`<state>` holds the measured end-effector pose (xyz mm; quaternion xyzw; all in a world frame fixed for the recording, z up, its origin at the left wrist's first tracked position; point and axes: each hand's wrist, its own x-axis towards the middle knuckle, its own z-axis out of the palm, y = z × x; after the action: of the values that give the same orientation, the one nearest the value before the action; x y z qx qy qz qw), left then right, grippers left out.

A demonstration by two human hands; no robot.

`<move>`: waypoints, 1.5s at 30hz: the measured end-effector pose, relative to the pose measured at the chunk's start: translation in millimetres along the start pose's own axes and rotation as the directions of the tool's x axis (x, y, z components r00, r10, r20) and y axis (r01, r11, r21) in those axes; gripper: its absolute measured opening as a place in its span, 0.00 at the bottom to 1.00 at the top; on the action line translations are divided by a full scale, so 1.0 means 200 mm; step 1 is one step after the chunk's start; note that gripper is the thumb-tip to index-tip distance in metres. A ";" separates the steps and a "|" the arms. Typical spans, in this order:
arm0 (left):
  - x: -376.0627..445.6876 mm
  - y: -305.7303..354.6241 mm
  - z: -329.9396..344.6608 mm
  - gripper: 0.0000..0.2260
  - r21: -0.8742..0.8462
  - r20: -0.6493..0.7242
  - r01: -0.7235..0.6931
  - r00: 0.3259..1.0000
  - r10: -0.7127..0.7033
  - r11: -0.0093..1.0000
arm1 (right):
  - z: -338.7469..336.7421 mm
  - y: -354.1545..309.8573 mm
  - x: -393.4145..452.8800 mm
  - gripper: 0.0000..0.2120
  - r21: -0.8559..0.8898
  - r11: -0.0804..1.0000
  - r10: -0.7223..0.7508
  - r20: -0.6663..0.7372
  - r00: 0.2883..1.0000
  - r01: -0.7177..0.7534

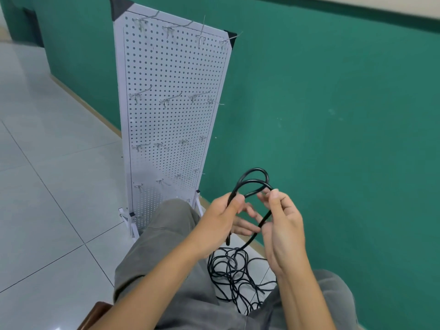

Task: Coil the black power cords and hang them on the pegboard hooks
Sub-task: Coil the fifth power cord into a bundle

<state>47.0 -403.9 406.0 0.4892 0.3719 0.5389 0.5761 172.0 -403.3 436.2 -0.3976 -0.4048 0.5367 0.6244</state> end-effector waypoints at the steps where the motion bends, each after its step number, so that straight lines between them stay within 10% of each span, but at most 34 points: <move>1: 0.00 -0.01 0.02 0.15 0.020 0.011 0.007 1.000 -0.007 1.000 | 0.01 -0.01 0.00 0.11 0.012 1.000 0.024 -0.006 1.000 -0.024; 8: 0.01 -0.06 0.01 0.13 0.614 0.017 -0.187 0.974 0.225 0.766 | 0.04 -0.05 -0.01 0.14 0.192 0.976 0.119 -0.068 0.991 -0.104; 23: -0.04 -0.05 0.05 0.16 0.097 0.221 0.084 0.970 -0.104 0.992 | 0.00 -0.05 0.07 0.16 -0.087 0.991 0.112 0.085 0.990 -0.105; 29: 0.00 -0.03 -0.01 0.19 -0.035 0.018 -0.045 0.999 0.046 0.998 | 0.01 0.04 0.06 0.25 -0.083 0.980 0.196 0.225 0.954 -0.182; 36: 0.03 0.11 -0.19 0.18 -0.209 -0.280 -0.118 0.958 0.056 0.971 | 0.04 0.27 -0.01 0.49 -0.508 0.830 0.434 0.333 0.837 -0.229; 45: 0.08 0.16 -0.43 0.20 -0.135 -0.597 -0.243 0.794 0.117 0.961 | 0.03 0.31 -0.05 0.07 -0.721 0.687 0.375 0.458 0.806 0.091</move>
<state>-40.6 -376.5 417.2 0.2719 0.4246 0.7505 0.4272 143.1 -405.7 380.1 -0.4586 -0.7143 0.4795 0.2224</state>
